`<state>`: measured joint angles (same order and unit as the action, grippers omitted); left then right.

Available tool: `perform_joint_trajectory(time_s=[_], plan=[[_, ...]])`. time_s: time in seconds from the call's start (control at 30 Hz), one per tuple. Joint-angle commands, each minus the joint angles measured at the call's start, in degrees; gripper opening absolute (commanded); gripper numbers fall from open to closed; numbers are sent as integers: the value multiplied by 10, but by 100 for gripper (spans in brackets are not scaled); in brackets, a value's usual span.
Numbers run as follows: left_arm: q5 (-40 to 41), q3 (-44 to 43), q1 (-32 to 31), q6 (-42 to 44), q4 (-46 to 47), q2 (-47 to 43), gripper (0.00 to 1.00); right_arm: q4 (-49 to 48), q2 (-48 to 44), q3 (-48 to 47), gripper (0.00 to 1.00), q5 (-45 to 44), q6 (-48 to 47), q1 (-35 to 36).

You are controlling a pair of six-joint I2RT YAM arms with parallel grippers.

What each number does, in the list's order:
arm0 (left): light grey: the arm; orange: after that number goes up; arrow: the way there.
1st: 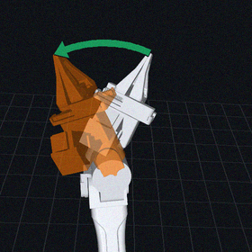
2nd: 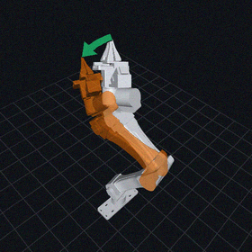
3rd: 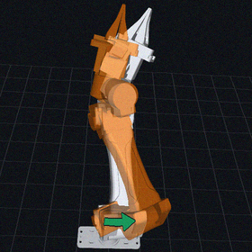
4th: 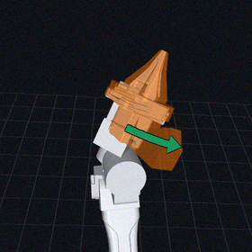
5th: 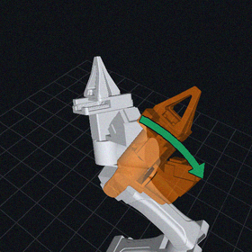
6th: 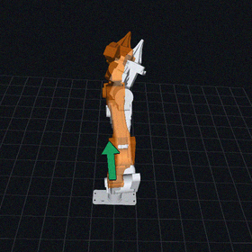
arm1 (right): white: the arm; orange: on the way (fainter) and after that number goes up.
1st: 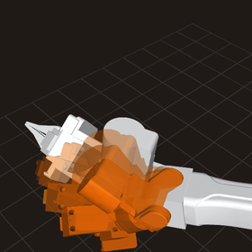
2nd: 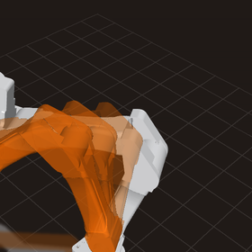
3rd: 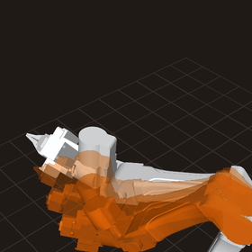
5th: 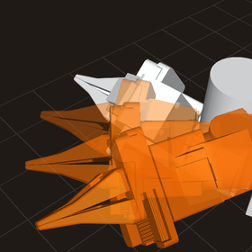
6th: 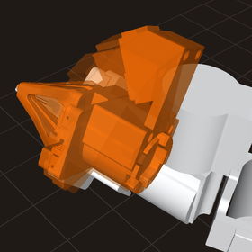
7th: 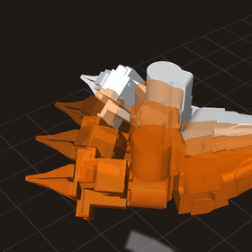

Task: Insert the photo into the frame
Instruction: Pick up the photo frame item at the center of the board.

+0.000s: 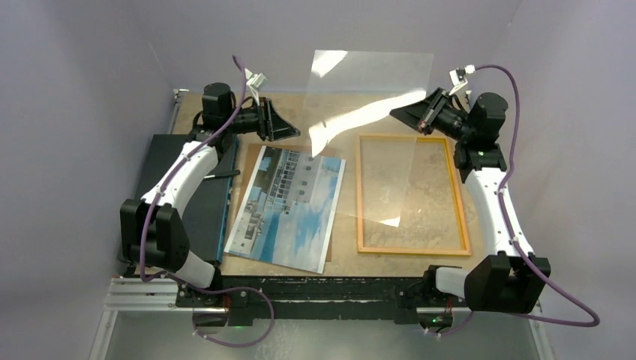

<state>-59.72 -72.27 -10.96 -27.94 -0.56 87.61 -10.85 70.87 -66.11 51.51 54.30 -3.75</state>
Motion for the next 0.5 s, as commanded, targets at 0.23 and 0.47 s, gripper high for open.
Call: perform_joint_trajectory(time_s=[0.23,0.47], plan=[[202,-30,-54,117,-146,39,86,223,19,-166,0,-168,-104,-5],[323,-44,-183,212,-168,100,92,401,33,-304,0,-381,-187,-6]])
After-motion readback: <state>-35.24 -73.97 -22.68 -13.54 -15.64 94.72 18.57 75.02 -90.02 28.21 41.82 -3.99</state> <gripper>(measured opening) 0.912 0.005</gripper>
